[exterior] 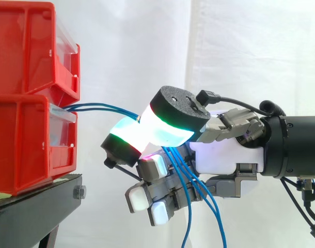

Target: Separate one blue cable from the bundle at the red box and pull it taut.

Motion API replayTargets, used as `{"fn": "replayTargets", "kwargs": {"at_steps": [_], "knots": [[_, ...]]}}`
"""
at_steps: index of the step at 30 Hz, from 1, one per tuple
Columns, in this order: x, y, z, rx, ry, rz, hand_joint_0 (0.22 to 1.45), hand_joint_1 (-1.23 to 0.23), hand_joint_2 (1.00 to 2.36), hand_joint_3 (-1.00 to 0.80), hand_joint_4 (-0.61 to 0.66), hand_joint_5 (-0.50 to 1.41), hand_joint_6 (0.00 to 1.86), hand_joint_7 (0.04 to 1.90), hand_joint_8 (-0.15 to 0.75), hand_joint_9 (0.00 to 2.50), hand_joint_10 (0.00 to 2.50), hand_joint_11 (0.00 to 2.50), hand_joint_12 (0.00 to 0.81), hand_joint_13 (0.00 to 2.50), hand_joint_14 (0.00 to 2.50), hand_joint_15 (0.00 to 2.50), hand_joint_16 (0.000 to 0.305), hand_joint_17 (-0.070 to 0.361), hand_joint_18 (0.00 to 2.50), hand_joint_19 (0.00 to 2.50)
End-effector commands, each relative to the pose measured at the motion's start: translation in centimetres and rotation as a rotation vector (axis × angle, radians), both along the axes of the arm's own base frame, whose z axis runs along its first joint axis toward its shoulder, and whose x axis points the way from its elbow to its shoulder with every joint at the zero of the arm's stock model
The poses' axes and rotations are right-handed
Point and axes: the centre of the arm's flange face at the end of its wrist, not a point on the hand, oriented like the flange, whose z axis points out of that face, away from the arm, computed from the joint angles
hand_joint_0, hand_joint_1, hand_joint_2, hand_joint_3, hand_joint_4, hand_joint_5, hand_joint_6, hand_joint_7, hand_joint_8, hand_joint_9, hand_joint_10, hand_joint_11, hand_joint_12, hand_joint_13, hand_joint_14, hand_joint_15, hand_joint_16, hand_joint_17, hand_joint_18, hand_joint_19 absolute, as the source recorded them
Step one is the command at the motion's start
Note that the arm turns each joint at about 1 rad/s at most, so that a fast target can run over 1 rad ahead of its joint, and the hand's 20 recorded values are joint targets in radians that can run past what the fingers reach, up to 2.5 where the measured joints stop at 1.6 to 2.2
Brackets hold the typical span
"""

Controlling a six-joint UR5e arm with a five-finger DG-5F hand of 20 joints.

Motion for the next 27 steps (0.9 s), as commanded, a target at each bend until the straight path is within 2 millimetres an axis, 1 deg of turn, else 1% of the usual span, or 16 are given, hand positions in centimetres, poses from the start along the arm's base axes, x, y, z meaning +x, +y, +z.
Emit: {"fn": "replayTargets", "kwargs": {"at_steps": [1, 7, 9, 10, 11, 13, 14, 15, 16, 19, 22, 23, 24, 27], "knots": [[0.01, 0.00, 0.01, 0.000, 0.000, 0.000, 0.51, -1.03, 1.00, -0.50, 0.07, -0.14, 0.91, 1.25, 0.348, 1.17, 0.03, 0.91, 0.369, 1.03, 0.02, 0.52, 0.047, 0.105, 0.97, 0.59], [0.02, 0.00, 0.03, 0.000, -0.002, 0.000, 0.49, -0.96, 1.00, -0.50, 0.08, -0.13, 0.90, 1.23, 0.353, 1.19, 0.03, 0.90, 0.381, 1.05, 0.02, 0.53, 0.048, 0.108, 0.99, 0.59], [0.01, 0.00, 0.01, 0.000, 0.000, 0.000, 0.50, -0.89, 1.00, -0.50, 0.08, -0.13, 0.90, 1.20, 0.354, 1.20, 0.02, 0.90, 0.381, 1.06, 0.02, 0.53, 0.048, 0.108, 0.99, 0.59], [0.01, 0.00, 0.01, 0.000, 0.000, 0.000, 0.50, -0.87, 1.00, -0.50, 0.08, -0.13, 0.90, 1.21, 0.352, 1.20, 0.03, 0.89, 0.377, 1.06, 0.02, 0.53, 0.048, 0.107, 0.99, 0.60], [0.01, 0.00, 0.01, 0.000, 0.000, 0.000, 0.51, -0.82, 1.00, -0.50, 0.08, -0.13, 0.89, 1.22, 0.353, 1.20, 0.03, 0.89, 0.379, 1.06, 0.02, 0.52, 0.047, 0.106, 0.99, 0.60], [0.02, 0.00, 0.03, 0.000, -0.002, 0.000, 0.54, -0.71, 1.00, -0.50, 0.08, -0.13, 0.88, 1.23, 0.346, 1.20, 0.02, 0.88, 0.374, 1.06, 0.02, 0.53, 0.046, 0.103, 0.98, 0.61], [0.02, 0.00, 0.03, 0.000, -0.002, 0.000, 0.55, -0.68, 1.00, -0.50, 0.08, -0.13, 0.88, 1.22, 0.340, 1.20, 0.02, 0.88, 0.371, 1.06, 0.02, 0.54, 0.045, 0.101, 0.98, 0.62], [0.02, 0.00, 0.03, 0.000, -0.002, 0.000, 0.58, -0.64, 1.00, -0.50, 0.06, -0.13, 0.88, 1.25, 0.336, 1.20, 0.03, 0.89, 0.365, 1.06, 0.02, 0.54, 0.044, 0.098, 0.97, 0.63], [0.02, 0.00, 0.03, 0.000, -0.002, 0.000, 0.62, -0.64, 1.00, -0.50, 0.04, -0.13, 0.87, 1.28, 0.331, 1.20, 0.03, 0.89, 0.364, 1.05, 0.02, 0.53, 0.043, 0.097, 0.96, 0.64], [0.02, 0.00, 0.03, 0.000, -0.002, 0.000, 0.63, -0.67, 1.00, -0.50, 0.01, -0.13, 0.87, 1.29, 0.330, 1.21, 0.03, 0.88, 0.365, 1.06, 0.02, 0.54, 0.043, 0.097, 0.96, 0.65], [0.02, 0.00, 0.03, 0.000, -0.002, 0.000, 0.63, -0.72, 1.01, -0.40, -0.01, -0.13, 0.85, 1.26, 0.327, 1.20, 0.03, 0.86, 0.369, 1.06, 0.02, 0.54, 0.044, 0.098, 0.97, 0.66], [0.02, 0.00, 0.03, 0.000, -0.002, 0.000, 0.63, -0.73, 1.01, -0.40, 0.00, -0.13, 0.85, 1.27, 0.324, 1.20, 0.03, 0.87, 0.368, 1.06, 0.02, 0.54, 0.044, 0.099, 0.97, 0.67], [0.02, 0.00, 0.03, 0.000, -0.002, 0.000, 0.62, -0.71, 1.01, -0.39, 0.00, -0.13, 0.84, 1.25, 0.321, 1.20, 0.03, 0.84, 0.367, 1.05, 0.02, 0.54, 0.044, 0.099, 0.97, 0.68], [0.02, -0.01, 0.03, 0.000, -0.002, -0.002, 0.62, -0.64, 1.01, -0.41, 0.03, -0.13, 0.83, 1.27, 0.324, 1.19, 0.03, 0.83, 0.373, 1.06, 0.02, 0.55, 0.046, 0.102, 0.98, 0.69]]}}
